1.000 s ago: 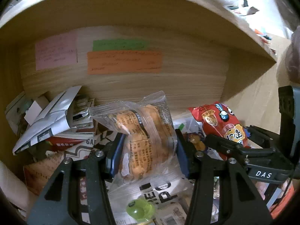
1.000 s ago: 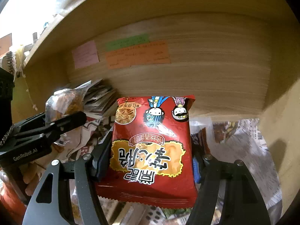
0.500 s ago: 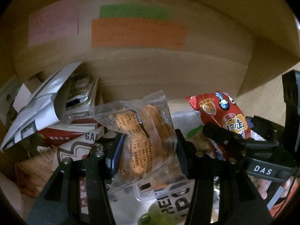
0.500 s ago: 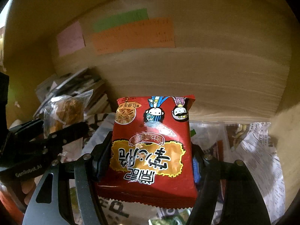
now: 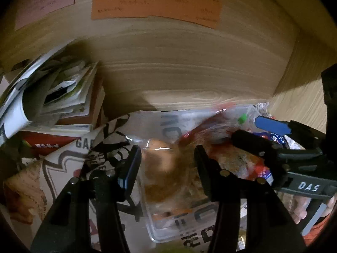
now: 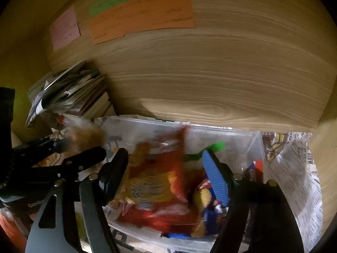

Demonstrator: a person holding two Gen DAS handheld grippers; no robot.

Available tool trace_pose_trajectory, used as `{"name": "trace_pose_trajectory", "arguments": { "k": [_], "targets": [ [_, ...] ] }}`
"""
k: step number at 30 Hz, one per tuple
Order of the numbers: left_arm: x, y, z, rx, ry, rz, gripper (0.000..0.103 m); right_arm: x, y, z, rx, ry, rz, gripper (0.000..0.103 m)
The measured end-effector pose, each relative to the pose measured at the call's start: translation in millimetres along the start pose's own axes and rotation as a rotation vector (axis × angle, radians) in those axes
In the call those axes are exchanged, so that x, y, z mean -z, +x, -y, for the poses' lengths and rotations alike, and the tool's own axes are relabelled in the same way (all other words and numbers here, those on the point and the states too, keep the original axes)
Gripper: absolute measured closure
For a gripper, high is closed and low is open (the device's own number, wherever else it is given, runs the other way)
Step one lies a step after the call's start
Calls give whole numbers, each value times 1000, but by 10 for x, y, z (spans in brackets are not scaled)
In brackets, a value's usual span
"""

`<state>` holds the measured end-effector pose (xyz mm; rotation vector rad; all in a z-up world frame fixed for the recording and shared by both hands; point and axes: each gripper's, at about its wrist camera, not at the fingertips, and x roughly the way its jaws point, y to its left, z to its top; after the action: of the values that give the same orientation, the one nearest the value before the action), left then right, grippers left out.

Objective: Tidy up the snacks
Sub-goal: 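Carry the orange bag and red bag into the clear box, release both, then grasp the striped cylindrical snack roll with the right tool and lift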

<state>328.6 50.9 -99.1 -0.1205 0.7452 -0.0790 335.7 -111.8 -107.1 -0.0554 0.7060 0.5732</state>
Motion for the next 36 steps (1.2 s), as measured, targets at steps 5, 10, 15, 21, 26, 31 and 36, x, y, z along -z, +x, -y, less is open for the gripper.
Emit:
{"name": "trace_pose_trajectory", "arguments": {
  "k": [5,10,15,21,26,31,36],
  "targets": [
    [-10,-3,-4,2,24,10,49,22,-141,63,-8,20,20,30],
    [57,-187,-28,7,21,35,47,79,-382,77,7,-5,51,30],
    [162,-474,-21,0,27,70,44,159,-627,24,24,-34,88,28],
    [349,-767,-19,-3,28,100,40,329,-846,-3,26,-24,118,25],
    [544,-924,-30,-12,43,93,35,539,-988,-34,37,-32,114,25],
    [833,-1028,-44,-38,67,88,27,801,-1072,-55,55,-46,91,21],
    [1124,-1000,-15,-52,79,42,19,1028,-1037,-48,30,-20,36,21]
  ]
}}
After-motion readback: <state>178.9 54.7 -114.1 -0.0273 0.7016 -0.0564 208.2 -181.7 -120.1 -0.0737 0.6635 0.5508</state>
